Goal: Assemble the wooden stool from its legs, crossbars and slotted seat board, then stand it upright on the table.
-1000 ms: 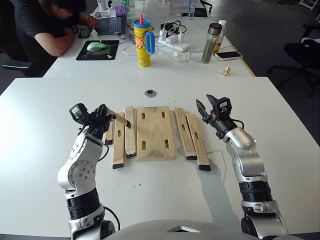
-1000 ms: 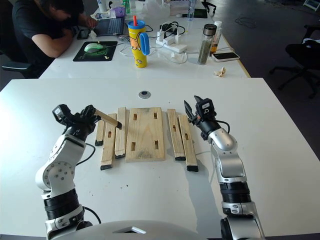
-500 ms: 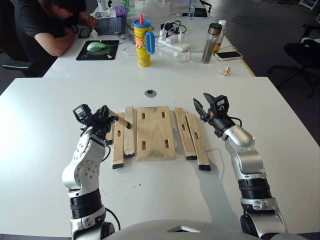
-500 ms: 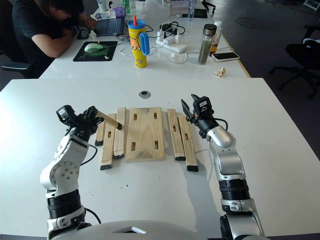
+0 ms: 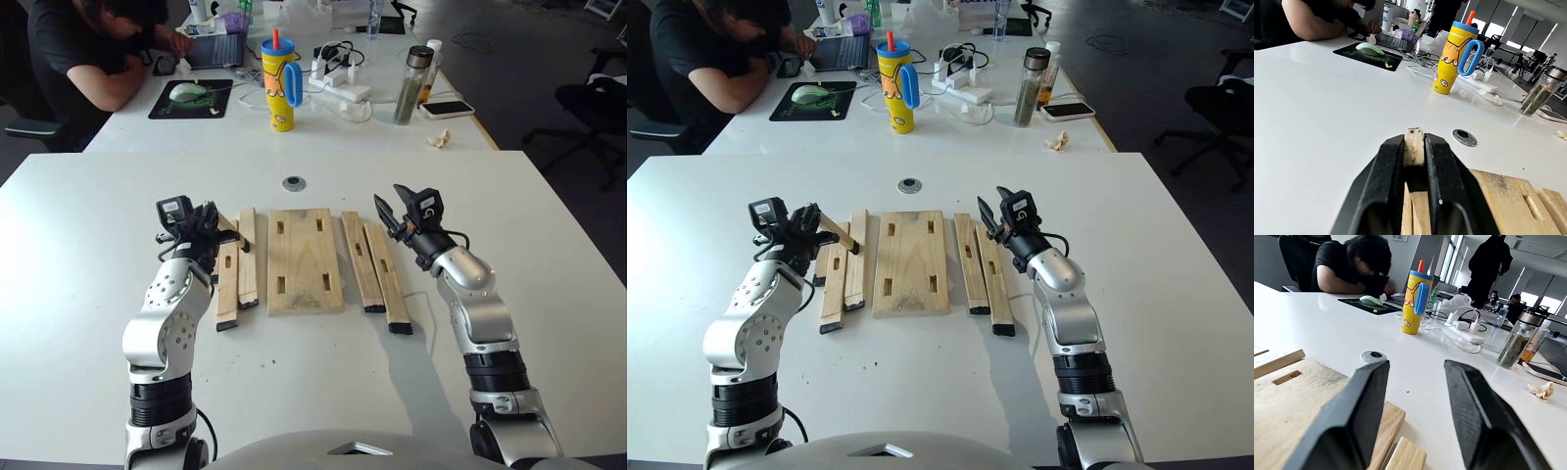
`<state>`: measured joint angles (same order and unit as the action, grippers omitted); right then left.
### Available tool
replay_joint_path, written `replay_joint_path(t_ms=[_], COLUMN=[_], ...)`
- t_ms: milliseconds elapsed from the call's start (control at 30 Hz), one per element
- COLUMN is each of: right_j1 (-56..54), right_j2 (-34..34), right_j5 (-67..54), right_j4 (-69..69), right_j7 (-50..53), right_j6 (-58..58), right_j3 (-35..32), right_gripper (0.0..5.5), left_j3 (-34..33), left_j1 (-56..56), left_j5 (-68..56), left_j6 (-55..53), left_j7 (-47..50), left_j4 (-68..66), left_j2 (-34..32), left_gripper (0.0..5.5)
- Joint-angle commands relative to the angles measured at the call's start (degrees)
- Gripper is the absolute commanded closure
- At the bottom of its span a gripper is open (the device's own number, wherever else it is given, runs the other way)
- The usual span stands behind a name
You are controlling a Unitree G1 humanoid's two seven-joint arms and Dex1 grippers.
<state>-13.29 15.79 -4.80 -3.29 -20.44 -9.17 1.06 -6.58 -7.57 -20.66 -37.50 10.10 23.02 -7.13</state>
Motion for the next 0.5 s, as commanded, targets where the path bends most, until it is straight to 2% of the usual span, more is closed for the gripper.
replay_joint_path(t_ms=[33,167,500], right_j1=[0.45,0.43,0.22], right_j2=[-0.39,-0.01,-0.48], right_j5=[0.56,0.81,1.09], right_j4=[-1.23,-1.28,-0.52], right_j7=[0.42,-0.14,0.43], right_j6=[-1.24,-1.21,-1.0], right_j3=[0.88,1.87,2.7], right_gripper=[3.43,3.43,3.43], left_j3=[6.5,11.51,10.83], left_j1=[3.98,5.33,3.53], left_j5=[6.11,10.43,13.5], left_j6=[-2.2,-1.17,1.98], left_j7=[-1.98,-4.97,-9.81], left_j4=[-4.74,-7.07,-11.53], left_j2=[-2.62,-4.98,-6.04], left_gripper=[5.06,5.06,5.06])
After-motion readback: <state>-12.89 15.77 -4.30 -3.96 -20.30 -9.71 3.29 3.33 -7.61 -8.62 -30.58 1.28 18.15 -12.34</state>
